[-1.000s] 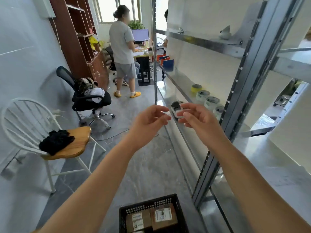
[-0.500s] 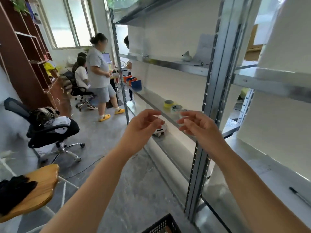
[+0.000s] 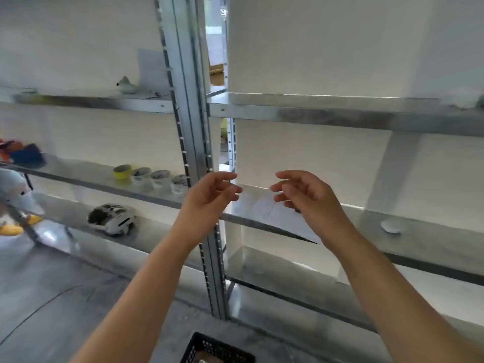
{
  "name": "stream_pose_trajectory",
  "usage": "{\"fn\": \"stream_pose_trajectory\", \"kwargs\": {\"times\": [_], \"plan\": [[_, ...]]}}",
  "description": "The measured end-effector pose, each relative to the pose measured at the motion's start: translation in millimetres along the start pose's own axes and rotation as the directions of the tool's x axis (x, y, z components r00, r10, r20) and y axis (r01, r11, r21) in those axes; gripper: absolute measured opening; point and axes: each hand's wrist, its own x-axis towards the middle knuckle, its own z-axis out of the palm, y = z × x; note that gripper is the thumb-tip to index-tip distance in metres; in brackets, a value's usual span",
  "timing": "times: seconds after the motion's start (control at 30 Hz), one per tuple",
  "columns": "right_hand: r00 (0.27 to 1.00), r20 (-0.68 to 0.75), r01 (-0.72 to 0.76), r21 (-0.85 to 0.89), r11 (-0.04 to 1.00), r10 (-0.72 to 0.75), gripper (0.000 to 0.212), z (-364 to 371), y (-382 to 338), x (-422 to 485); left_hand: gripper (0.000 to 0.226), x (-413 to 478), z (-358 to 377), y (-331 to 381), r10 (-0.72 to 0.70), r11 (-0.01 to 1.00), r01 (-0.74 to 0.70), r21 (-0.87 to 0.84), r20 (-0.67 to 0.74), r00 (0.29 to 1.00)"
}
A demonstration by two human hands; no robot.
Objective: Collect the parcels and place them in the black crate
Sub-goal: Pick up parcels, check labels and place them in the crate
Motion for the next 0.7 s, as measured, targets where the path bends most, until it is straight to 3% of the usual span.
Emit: {"fn": "stream_pose_trajectory", "kwargs": {"times": [0.33, 0.7], "plan": [[0.918, -0.395, -0.104, -0.149, 0.983, 0.037, 0.022, -187.0, -20.2, -95.9, 0.020, 11.5, 207.5, 55.9, 0.121, 0.989, -0.086, -0.119, 0.331, 0.936], [0.767, -0.642, -0.221, -0.229, 0.948, 0.024, 0.023, -359.1, -42.9, -231.9, 0.025, -45.0, 422.4, 127.8, 0.248, 0.960, -0.129, -0.250, 0.539, 0.805]]}}
